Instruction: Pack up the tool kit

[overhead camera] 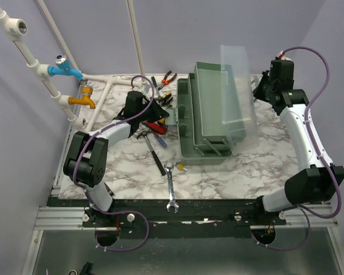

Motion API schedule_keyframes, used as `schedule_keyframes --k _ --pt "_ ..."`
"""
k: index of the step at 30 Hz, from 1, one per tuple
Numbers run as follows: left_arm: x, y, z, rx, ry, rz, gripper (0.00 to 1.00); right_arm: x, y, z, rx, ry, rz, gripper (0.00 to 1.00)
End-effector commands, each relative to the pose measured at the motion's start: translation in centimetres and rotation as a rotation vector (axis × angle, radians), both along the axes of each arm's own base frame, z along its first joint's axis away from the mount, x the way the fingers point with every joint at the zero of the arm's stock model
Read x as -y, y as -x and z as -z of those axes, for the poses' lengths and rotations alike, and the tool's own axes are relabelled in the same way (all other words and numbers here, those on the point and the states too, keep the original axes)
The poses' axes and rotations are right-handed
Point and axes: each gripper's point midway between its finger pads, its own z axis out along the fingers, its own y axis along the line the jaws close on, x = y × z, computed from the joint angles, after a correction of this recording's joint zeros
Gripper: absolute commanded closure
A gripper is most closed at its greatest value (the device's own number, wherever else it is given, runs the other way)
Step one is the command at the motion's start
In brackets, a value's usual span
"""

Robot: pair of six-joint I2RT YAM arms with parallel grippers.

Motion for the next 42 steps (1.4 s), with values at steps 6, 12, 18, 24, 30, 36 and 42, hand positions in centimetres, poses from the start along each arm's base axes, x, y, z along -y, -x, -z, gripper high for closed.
schedule_keyframes --k 6,12,18,24,30,36,42 --pt "-1.1 0.0 -0.9 0.033 -0.041 -0.005 0.86 6.1 1.6 10.3 -0.164 -0.02 0.207 0.99" --pt "-1.2 0.1 -0.7 0.032 -0.048 -0.006 0.86 7.6 2.1 8.6 -0.127 -0.001 0.269 0.5" --pt "-1.4 0.1 -0.9 0.037 -0.055 -0.011 0.87 9.5 2.5 2.8 -0.034 0.045 0.361 0.32" --pt "-1.4 0.2 -1.0 0.04 -0.057 -0.011 0.86 10.7 3.7 -1.7 0.055 0.075 0.429 0.25" --pt "-1.4 0.3 -1.1 0.042 -0.057 -0.011 0.87 10.9 4.8 -5.8 0.149 0.069 0.449 0.17" --pt "-1.4 0.2 -1.2 0.045 -0.057 -0.01 0.87 6.2 2.4 -4.2 0.121 -0.082 0.189 0.12" --pt "-1.5 0.4 -1.2 0.048 -0.061 -0.01 0.87 4.0 1.2 2.2 -0.019 -0.239 0.077 0.16"
